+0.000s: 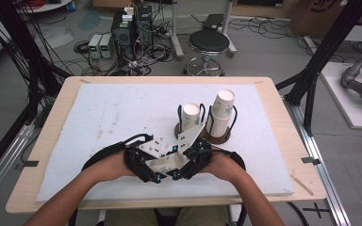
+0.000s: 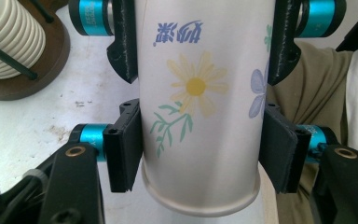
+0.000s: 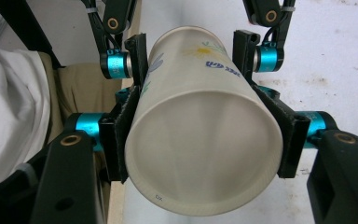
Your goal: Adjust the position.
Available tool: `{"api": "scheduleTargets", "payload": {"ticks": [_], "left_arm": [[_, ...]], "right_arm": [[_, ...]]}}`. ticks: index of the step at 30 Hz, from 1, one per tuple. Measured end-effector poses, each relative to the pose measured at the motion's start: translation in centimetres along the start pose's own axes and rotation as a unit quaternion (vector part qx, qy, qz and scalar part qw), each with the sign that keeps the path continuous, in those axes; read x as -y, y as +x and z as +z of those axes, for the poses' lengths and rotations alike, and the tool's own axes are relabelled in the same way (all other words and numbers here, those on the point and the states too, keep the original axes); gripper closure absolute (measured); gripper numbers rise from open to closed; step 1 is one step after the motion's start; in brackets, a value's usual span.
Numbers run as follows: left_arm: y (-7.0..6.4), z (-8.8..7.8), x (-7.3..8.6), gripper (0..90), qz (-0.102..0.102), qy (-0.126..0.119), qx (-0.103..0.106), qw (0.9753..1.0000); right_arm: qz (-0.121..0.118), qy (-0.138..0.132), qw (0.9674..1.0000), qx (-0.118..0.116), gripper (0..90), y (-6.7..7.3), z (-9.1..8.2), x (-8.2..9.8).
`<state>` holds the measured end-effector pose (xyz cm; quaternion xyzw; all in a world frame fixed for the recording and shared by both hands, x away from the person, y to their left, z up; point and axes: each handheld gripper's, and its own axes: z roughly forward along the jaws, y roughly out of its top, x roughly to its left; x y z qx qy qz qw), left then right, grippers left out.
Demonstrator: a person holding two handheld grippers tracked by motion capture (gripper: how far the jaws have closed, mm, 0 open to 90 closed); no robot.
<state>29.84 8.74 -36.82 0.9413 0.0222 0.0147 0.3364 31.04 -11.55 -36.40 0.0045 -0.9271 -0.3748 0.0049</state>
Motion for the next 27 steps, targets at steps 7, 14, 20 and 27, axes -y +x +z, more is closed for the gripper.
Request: {"api": "scheduleTargets", "payload": {"ticks": [7,14,20,27], "left_arm": [[-0.2,-0.4,0.4,20.3,0.0,-0.045,-0.011,0.9989],[0.0,-1.7,2.3,20.3,-0.028,-0.107,-0.028,0.9935],[0.0,-2.2,4.9,19.6,-0.082,-0.208,-0.04,0.9738],[-0.3,-2.5,7.1,19.5,-0.109,-0.285,-0.047,0.951]], "right_arm": [[0.006,0.006,1.0,0.001,37.3,0.0,-0.2,0.3],[0.026,-0.002,0.9995,0.018,37.3,-0.2,-0.8,1.5],[0.042,-0.031,0.9982,0.028,37.3,0.0,-1.0,2.7],[0.058,-0.076,0.9944,0.045,37.3,0.3,-1.4,3.7]]}}
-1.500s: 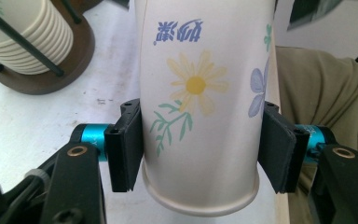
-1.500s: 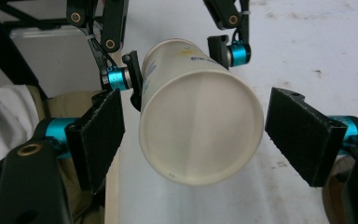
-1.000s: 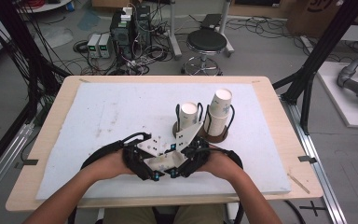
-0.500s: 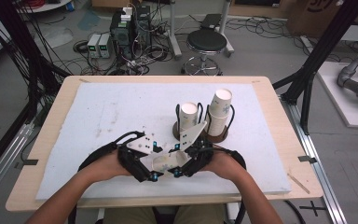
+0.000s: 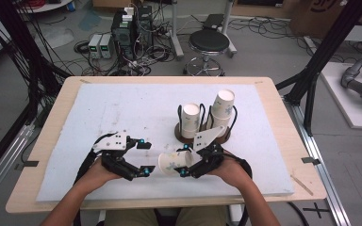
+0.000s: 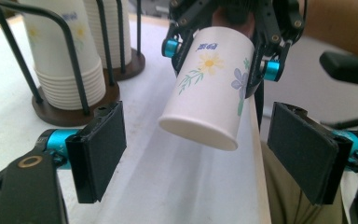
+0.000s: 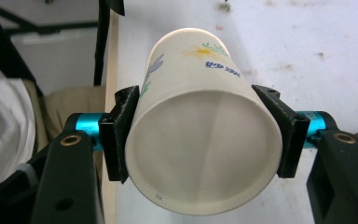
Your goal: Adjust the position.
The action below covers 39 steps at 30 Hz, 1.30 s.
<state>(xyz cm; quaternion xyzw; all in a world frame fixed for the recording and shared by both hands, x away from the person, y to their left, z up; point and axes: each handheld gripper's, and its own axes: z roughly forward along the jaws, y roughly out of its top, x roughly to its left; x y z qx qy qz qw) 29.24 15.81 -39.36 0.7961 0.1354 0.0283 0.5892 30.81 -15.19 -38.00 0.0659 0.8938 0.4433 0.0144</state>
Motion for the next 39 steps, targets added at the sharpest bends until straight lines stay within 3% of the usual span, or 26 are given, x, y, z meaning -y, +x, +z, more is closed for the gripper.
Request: {"api": "scheduleTargets", "payload": {"ticks": [6,10,21,39], "left_arm": [[-0.1,-0.5,0.6,19.7,-0.007,-0.034,-0.002,0.9994],[-0.3,-0.5,0.9,19.6,-0.014,-0.05,0.002,0.9986],[-0.9,0.1,0.7,17.8,-0.015,-0.067,0.017,0.9975],[-1.2,1.6,0.7,16.6,-0.016,-0.069,0.036,0.9968]], "right_arm": [[0.01,-0.045,0.9989,0.005,37.3,0.4,-0.3,0.6],[0.011,-0.056,0.9983,0.008,37.3,0.6,-0.4,0.7],[0.023,-0.091,0.9956,0.003,37.3,0.6,-0.9,1.4],[0.02,-0.133,0.9907,-0.019,37.3,1.1,-1.1,0.8]]}}
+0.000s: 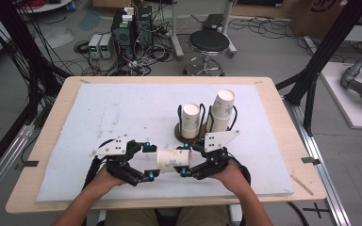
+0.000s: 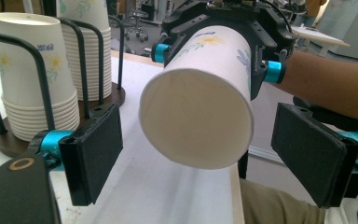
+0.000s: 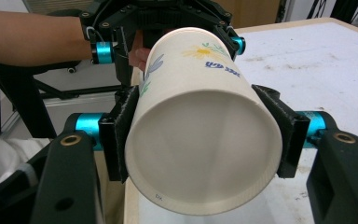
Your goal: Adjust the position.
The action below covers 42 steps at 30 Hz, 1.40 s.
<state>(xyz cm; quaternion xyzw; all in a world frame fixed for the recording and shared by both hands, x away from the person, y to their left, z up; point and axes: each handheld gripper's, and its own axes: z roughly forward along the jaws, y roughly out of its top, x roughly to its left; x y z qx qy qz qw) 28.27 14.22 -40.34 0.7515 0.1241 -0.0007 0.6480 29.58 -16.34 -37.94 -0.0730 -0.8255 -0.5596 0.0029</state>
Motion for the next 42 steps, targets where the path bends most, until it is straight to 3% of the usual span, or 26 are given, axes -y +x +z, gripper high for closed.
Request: {"api": "scheduleTargets", "payload": {"ticks": [14,21,28,33,42], "left_arm": [[-0.03,0.55,0.21,16.6,-0.006,-0.001,0.026,0.9996],[-0.2,0.79,0.21,18.7,0.002,0.0,0.034,0.9994],[-0.14,0.54,0.16,29.0,0.013,-0.001,0.029,0.9995],[-0.19,0.51,0.14,30.8,0.017,0.004,0.029,0.9994],[-0.26,0.3,-0.21,36.9,0.009,0.016,0.025,0.9995]], "right_arm": [[0.006,-0.012,0.9996,-0.025,37.3,0.17,0.69,-0.09],[0.01,-0.02,0.9991,-0.036,37.3,0.15,0.89,-0.02],[0.012,-0.023,0.9987,-0.044,37.3,0.04,0.83,0.07],[0.016,-0.019,0.9986,-0.047,37.3,-0.01,0.85,0.18],[0.021,-0.013,0.9987,-0.045,37.1,-0.07,0.92,0.21]]}}
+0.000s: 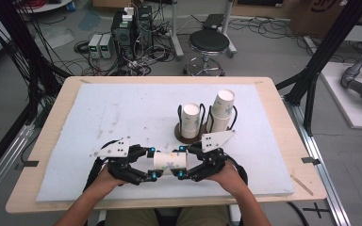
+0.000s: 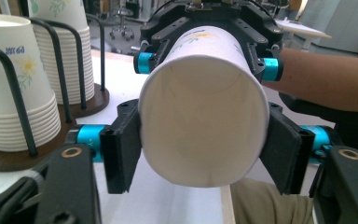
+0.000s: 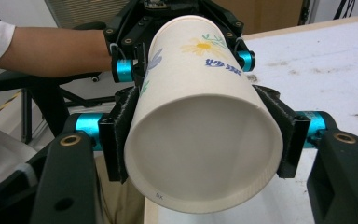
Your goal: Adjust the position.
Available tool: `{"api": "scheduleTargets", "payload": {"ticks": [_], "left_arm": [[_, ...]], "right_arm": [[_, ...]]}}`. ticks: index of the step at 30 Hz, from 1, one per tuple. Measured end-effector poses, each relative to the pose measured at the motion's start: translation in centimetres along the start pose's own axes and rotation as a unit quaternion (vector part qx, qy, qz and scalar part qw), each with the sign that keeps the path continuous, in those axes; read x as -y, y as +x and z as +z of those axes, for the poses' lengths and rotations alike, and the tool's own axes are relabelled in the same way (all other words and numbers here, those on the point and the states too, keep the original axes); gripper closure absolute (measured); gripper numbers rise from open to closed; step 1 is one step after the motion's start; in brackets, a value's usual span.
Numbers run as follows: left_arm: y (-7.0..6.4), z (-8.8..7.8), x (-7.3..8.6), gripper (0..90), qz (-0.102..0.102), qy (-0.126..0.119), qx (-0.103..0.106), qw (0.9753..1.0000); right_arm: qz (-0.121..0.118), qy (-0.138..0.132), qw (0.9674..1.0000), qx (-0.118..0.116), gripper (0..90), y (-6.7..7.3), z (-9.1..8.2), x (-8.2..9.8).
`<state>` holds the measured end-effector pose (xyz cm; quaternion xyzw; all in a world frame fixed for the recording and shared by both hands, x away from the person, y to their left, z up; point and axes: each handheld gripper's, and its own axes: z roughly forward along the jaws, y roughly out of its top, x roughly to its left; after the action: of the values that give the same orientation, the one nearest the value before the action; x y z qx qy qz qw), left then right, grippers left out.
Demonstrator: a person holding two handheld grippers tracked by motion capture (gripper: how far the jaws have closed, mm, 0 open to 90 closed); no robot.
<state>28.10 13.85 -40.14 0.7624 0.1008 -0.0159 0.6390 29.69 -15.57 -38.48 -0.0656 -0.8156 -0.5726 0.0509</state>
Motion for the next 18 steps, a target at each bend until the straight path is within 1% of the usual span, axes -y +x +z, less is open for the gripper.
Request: {"api": "scheduleTargets", "payload": {"ticks": [2,6,7,9,11,12,14,15,18], "left_arm": [[-0.05,-0.03,-0.1,37.9,-0.004,0.002,-0.001,1.0],[-0.07,-0.11,-0.21,38.7,-0.012,0.001,0.0,0.9999],[-0.04,-0.14,-0.21,38.8,-0.014,0.002,0.0,0.9999],[-0.05,-0.16,-0.21,39.0,-0.015,0.003,0.001,0.9999],[-0.05,-0.19,-0.21,38.9,-0.015,0.004,0.001,0.9999],[-0.06,-0.22,-0.22,39.0,-0.015,0.004,0.001,0.9999],[-0.05,-0.3,-0.25,38.9,-0.015,0.008,0.001,0.9999],[-0.01,-0.38,-0.28,38.9,-0.012,0.011,-0.001,0.9999],[0.1,-0.71,-0.49,38.9,-0.009,0.024,-0.006,0.9996]], "right_arm": [[0.005,0.001,1.0,0.0,37.0,-0.01,0.0,0.01],[0.007,0.001,1.0,0.001,36.5,-0.03,-0.03,-0.06],[0.005,0.0,1.0,0.005,35.0,-0.03,-0.03,-0.08],[0.011,0.002,0.9998,0.014,29.0,0.02,-0.05,-0.12],[0.018,0.0,0.9997,0.016,27.1,0.01,-0.14,-0.14],[0.018,-0.003,0.9997,0.017,26.0,-0.01,-0.21,-0.14],[0.022,-0.005,0.9994,0.026,21.0,-0.03,-0.31,-0.21],[0.026,-0.005,0.9993,0.028,21.0,0.0,-0.39,-0.24],[0.024,-0.007,0.9993,0.027,21.0,0.07,-0.63,-0.32]]}}
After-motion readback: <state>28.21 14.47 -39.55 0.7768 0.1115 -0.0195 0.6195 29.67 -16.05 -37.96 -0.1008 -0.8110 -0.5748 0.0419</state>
